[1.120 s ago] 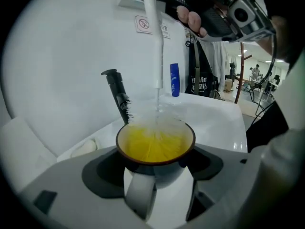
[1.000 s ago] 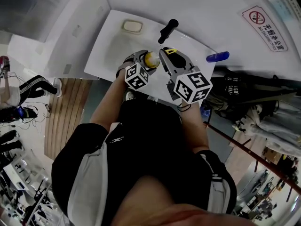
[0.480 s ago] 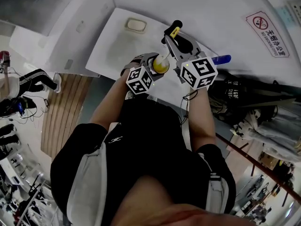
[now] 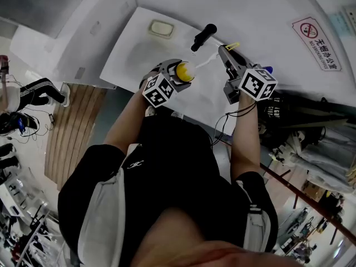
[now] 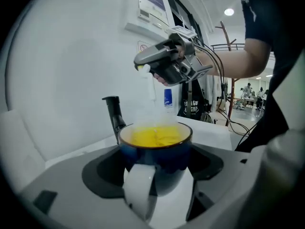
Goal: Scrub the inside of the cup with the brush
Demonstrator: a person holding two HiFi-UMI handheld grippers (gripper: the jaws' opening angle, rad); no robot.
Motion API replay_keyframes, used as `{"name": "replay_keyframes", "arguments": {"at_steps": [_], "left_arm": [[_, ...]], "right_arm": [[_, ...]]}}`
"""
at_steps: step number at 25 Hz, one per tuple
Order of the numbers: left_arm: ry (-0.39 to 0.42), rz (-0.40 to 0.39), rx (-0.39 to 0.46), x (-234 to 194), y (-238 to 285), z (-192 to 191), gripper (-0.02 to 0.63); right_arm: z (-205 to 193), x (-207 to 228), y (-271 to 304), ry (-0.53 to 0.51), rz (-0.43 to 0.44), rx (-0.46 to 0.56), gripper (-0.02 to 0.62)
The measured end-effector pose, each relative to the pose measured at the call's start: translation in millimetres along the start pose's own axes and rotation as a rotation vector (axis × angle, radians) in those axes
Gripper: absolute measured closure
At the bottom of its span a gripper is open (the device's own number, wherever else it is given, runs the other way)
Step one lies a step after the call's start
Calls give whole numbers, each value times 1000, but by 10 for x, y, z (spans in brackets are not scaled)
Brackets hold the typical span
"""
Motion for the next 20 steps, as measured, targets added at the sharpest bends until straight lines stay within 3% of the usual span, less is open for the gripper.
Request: {"name": "replay_keyframes", "arguments": {"at_steps": [6,11,15,20], "left_arm": [[-111,15,-14,-153,39,-35,221],[-130,36,-98,-231,111,-126,221],[-72,25,-150,-194,152,-166,221],[90,9,-223,-66,189,-226,221]], "right_arm": [[-166,-11,-282,46,48,-74,539],[-403,-295,-369,-19,170,-197,540],[-479,-538,-322,-74,256,-231,537],[-434,-800,-31,-150,320,-212,532]]}}
Point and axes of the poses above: the fingertips, and each gripper's own axes: y forward along the fingers, x to its right, z out of its top, the point moved 5 cm from there along -y, backward along the fingers, and after that the axes turned 11 degrees about z, right-handed, at the moved point
